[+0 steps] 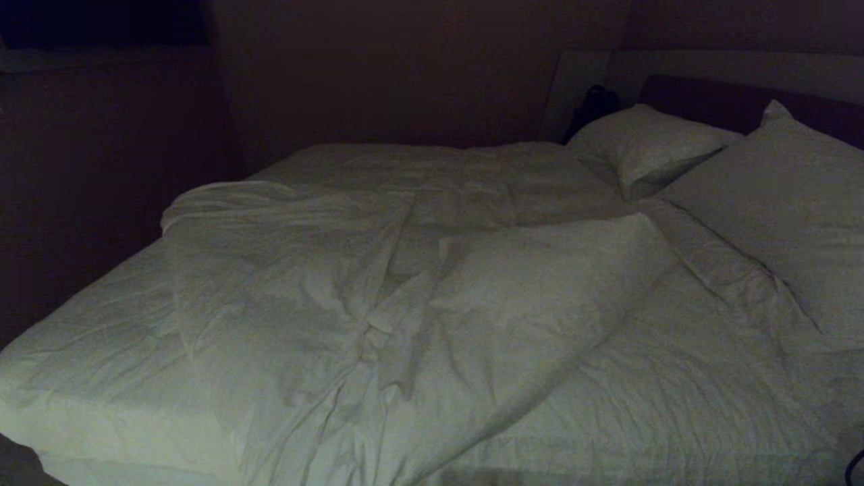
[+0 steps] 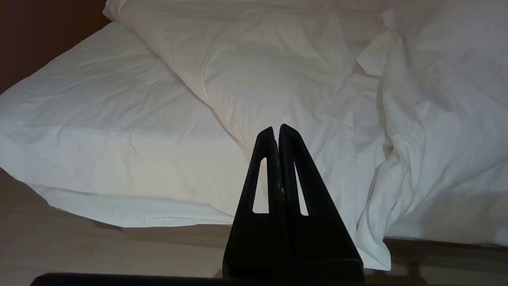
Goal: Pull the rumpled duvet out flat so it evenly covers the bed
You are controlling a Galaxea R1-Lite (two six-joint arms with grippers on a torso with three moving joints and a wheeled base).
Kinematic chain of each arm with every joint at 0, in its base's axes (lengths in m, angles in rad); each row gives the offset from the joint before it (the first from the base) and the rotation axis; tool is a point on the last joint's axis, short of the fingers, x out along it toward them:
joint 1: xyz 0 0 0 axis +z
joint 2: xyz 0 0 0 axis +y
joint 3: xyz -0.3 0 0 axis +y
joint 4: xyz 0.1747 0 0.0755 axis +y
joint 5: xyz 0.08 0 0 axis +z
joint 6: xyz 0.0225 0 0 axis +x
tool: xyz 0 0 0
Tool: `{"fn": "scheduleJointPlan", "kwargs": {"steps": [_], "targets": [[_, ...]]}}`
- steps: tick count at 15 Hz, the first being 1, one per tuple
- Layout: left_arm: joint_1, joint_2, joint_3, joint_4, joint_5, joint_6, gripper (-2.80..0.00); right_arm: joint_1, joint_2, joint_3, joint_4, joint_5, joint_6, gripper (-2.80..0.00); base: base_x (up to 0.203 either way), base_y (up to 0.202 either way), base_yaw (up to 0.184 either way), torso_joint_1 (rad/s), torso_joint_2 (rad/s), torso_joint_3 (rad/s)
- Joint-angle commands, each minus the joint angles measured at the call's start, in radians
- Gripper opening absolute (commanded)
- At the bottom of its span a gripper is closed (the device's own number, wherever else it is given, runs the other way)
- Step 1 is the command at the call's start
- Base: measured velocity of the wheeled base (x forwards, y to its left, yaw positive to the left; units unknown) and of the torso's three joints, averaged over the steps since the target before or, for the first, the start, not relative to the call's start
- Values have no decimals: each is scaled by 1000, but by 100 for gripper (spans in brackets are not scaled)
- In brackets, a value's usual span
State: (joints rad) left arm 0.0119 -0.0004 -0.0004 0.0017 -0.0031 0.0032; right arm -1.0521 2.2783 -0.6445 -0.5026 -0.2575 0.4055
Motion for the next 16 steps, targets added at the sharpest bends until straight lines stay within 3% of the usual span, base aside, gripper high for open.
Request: {"fn": "scheduleJointPlan", "kwargs": {"steps": [1,16], "targets": [[0,0,0,0,0,0,-280,1,6,0,-4,-5,1,-280,0,0,0,0,0,0],[0,0,0,0,1,0,-280,23,28,45,-170,7,-66,-280,0,0,0,0,0,0]]}}
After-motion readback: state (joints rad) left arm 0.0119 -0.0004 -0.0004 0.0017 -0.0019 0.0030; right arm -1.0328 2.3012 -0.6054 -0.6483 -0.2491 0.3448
